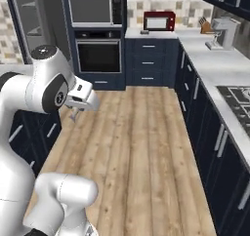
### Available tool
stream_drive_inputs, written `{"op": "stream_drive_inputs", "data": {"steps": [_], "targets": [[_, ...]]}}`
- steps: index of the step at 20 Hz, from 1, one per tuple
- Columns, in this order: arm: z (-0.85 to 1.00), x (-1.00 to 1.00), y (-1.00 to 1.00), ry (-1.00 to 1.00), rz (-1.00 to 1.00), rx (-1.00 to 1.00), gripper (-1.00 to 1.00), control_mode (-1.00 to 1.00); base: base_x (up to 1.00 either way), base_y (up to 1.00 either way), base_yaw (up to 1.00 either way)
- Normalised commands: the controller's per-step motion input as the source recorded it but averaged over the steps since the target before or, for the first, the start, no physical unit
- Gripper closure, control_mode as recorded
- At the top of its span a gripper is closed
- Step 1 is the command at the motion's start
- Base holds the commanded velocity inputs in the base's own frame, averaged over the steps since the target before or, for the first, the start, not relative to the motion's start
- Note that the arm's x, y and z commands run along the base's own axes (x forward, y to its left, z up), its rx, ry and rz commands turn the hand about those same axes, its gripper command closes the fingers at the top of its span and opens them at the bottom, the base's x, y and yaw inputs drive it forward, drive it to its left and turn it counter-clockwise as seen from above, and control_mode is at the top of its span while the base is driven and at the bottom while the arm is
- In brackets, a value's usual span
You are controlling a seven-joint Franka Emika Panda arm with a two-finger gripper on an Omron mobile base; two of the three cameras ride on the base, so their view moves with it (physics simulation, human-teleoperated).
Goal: Take the fish from the fridge and place it on the digital scale on the counter by the fridge. Wait a few seconds for a reading, then move it to the plate on the dining counter.
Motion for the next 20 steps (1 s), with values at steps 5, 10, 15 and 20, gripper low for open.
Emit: {"op": "stream_drive_inputs", "data": {"steps": [5,10,15,20], "targets": [[0.0,0.0,0.0,0.0,0.0,0.0,1.0,1.0,1.0,-0.02,0.08],[0.0,0.0,0.0,0.0,0.0,0.0,1.0,1.0,1.0,-0.04,0.11],[0.0,0.0,0.0,0.0,0.0,0.0,1.0,1.0,1.0,-0.15,0.07],[0.0,0.0,0.0,0.0,0.0,0.0,1.0,1.0,1.0,-0.23,0.01]]}}
